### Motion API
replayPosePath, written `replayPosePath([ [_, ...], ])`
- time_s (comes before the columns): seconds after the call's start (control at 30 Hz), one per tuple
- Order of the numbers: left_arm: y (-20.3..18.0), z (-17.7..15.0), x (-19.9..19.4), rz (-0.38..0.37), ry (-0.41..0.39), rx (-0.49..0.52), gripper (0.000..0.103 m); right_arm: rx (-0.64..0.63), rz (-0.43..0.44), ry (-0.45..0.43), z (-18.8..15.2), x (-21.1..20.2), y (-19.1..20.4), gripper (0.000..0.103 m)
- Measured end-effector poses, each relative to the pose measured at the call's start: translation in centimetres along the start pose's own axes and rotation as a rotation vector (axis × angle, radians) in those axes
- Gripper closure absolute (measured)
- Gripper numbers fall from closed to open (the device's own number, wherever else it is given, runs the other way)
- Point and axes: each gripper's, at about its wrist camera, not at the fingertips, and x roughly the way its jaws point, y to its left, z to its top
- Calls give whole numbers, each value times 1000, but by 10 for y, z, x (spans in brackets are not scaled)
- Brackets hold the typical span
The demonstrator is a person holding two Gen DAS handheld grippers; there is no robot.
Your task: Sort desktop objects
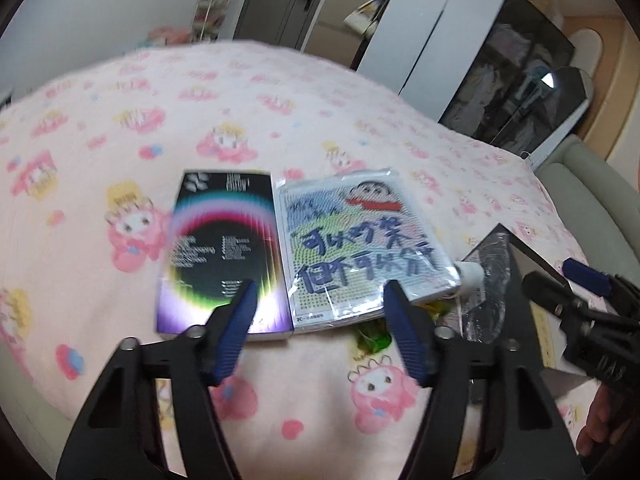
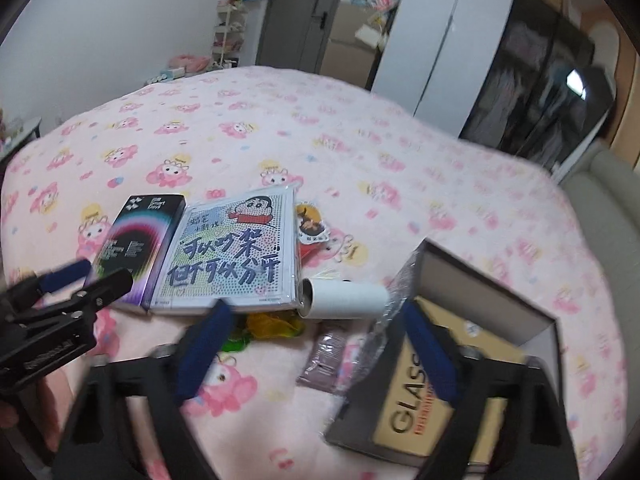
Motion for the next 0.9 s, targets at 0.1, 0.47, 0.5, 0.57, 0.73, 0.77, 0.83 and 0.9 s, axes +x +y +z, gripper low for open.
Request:
replayPosePath([
  [0.1,10,-3,28,-33,62,-43,44,15,45,29,6,21,1,40],
  [0.47,17,-19,40,-233,104,-31,45,47,126,141,26,95,12,41],
  [0.5,14,-20,39,-233,107,-15,45,46,126,148,26,101,13,41],
  [0.57,11,-21,44,-214,129,7,52,59,140,177,23,113,13,41],
  [0.73,22,-21,65,-107,182,-42,73,102,197,200,10,113,13,64],
  [0.77,27,-20,67,-95,177,-63,74,108,212,202,7,110,14,64],
  [0.83,35,-16,68,-87,166,-109,74,107,227,206,1,103,16,71],
  [0.9,39,-13,68,-74,155,-134,73,101,247,210,-4,97,18,73],
])
